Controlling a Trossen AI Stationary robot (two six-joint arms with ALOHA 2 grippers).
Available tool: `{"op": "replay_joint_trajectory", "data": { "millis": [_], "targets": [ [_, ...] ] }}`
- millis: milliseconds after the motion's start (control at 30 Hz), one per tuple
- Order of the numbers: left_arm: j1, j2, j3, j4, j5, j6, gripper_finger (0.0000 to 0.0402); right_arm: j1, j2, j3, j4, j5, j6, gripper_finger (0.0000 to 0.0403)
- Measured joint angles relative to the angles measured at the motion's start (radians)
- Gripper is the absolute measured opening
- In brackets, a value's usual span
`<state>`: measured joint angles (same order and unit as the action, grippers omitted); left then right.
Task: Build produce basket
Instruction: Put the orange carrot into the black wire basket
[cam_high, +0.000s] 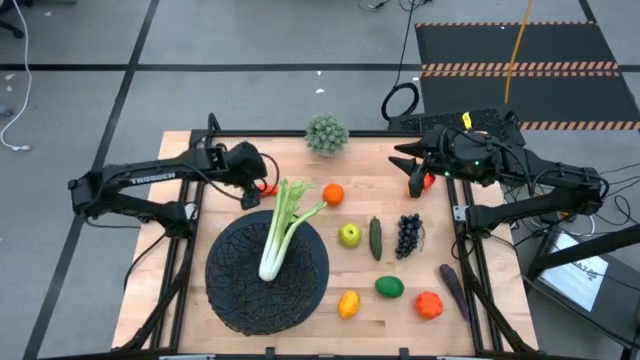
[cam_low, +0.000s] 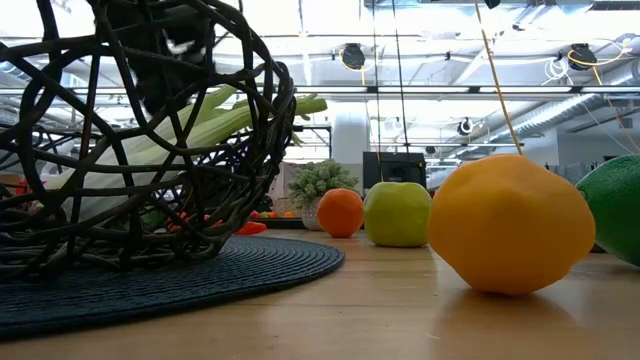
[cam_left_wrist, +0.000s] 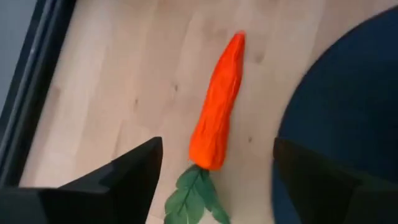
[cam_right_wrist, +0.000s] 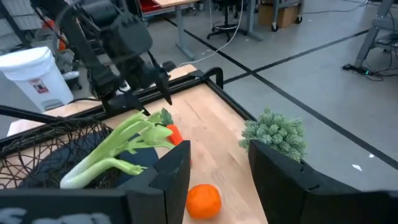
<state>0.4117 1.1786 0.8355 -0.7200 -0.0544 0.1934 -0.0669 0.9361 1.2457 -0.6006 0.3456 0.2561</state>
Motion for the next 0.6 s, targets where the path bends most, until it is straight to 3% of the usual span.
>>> {"op": "replay_joint_trajectory", "data": {
  "millis": [167, 600],
  "targets": [
    [0.040, 0.064, -0.081, 0.093, 0.003, 0.070, 0.0308, 0.000, 0.021, 0.000, 0.006, 0.027, 0.049, 0.0155],
    [0.078, 0.298, -0.101, 0.203, 0.021, 0.273, 0.0238, 0.011, 0.100, 0.000, 0.122, 0.017, 0.135, 0.0155]
  ]
}}
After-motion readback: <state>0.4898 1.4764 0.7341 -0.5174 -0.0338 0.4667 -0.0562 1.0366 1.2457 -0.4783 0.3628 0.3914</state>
